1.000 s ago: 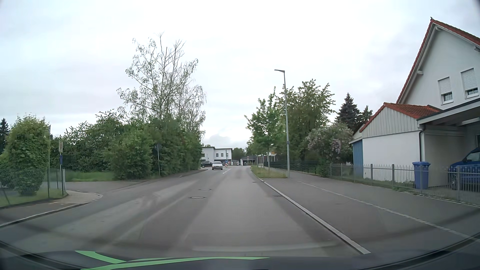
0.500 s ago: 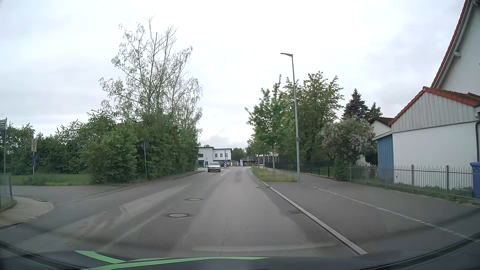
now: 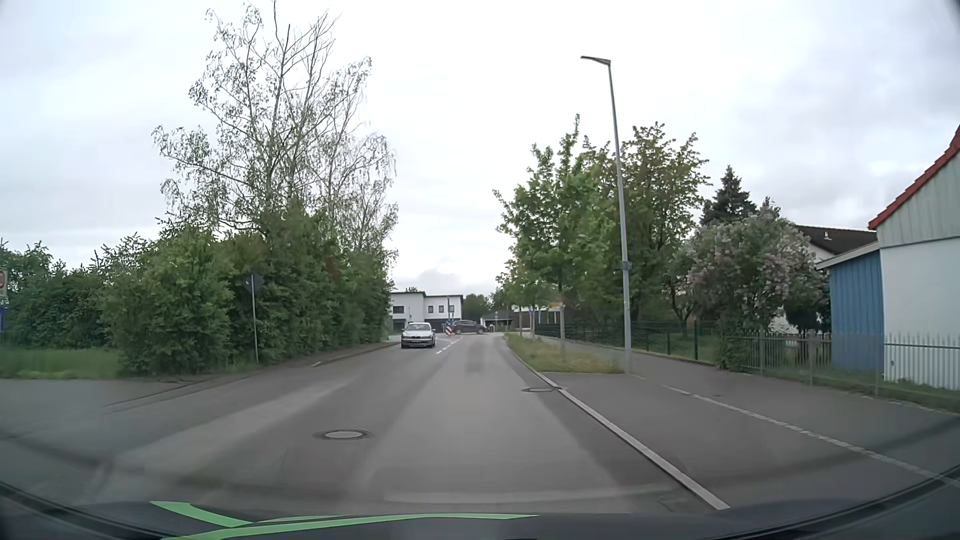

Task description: Follow the waypoints while adhering to traffic rules and regulations

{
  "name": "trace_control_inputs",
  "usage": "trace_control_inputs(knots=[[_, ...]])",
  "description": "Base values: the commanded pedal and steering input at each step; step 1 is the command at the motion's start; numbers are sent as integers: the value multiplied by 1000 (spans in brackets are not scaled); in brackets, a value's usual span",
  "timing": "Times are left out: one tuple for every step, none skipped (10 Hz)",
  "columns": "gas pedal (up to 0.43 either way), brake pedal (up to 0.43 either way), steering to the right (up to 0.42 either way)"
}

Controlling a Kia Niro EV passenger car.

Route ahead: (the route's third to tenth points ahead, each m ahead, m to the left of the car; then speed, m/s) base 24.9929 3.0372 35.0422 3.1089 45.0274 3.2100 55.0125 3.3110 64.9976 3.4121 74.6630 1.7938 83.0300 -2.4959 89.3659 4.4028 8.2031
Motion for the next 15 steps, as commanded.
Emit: trace_control_inputs(knots=[[157,0,0],[157,0,0],[157,0,0],[157,0,-1],[157,0,-1],[157,0,-3],[157,0,-5],[157,0,-5],[157,0,-5],[157,0,-6],[150,0,-5],[150,0,-6],[150,0,-5],[138,0,-5],[118,0,-4]])
